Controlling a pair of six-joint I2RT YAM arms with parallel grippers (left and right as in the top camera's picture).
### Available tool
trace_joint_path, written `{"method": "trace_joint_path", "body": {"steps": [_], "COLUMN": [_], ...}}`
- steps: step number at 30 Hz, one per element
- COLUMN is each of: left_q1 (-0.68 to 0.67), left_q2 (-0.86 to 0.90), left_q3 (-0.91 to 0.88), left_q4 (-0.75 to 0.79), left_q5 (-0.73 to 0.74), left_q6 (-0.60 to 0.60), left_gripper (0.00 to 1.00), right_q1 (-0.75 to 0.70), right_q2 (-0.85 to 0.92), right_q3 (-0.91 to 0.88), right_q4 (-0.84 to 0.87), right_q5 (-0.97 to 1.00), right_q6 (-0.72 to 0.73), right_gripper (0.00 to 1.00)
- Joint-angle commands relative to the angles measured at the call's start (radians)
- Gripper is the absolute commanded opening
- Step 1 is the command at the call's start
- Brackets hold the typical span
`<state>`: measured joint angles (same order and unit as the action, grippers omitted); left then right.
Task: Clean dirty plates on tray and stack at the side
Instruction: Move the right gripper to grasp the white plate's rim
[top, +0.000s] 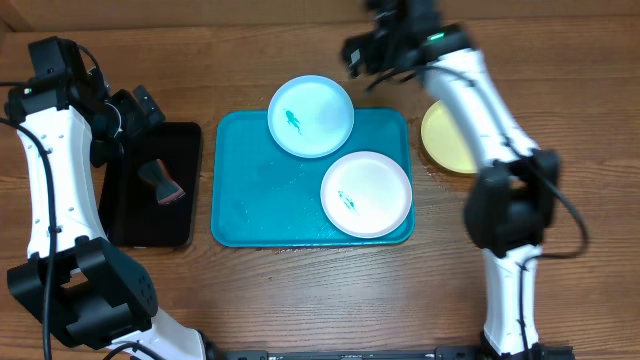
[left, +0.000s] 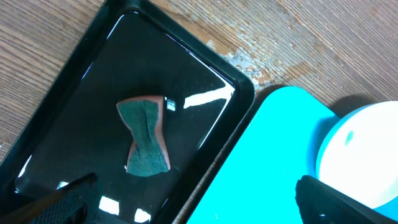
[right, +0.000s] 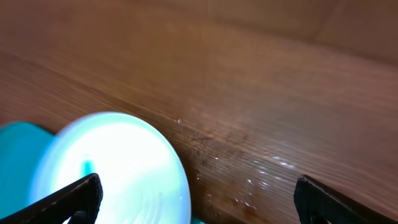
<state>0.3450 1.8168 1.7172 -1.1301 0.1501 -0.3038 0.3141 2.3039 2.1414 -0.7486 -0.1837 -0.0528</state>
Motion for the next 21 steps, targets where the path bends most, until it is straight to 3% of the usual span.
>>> {"method": "trace_joint_path", "body": {"steps": [1,7,15,20,21], "left_q1": [-0.005,-0.006,-0.007,-0.007,-0.007], "left_q2": [0.001,0.001,0.001,0.001,0.001], "left_q3": [0.006,0.006,0.006,0.006,0.006], "left_q4": [-0.008,-0.014,-0.013,-0.010,-0.010], "left_q5": [-0.002,-0.003,-0.003,-0.004,-0.003], "left_q6": [0.013,0.012,0.013,0.013,0.013], "left_gripper": [1.00,1.00,1.00,1.00,1.00], "right_q1": [0.053,0.085,0.088,0.103,0.107], "right_q2": [0.104,0.178,0.180,0.169,0.163], "right_q3": [-0.002,-0.002,-0.002,0.002,0.002], "right_q4": [0.027,0.021,-0.016,-0.058,-0.068], "right_q5": [0.187,0.182,0.170,0.112,0.112], "right_q6": [-0.035,-0.052,-0.029,-0.019,-0.009], "right_gripper": [0.97,0.81,0.26,0.04,0.04]}}
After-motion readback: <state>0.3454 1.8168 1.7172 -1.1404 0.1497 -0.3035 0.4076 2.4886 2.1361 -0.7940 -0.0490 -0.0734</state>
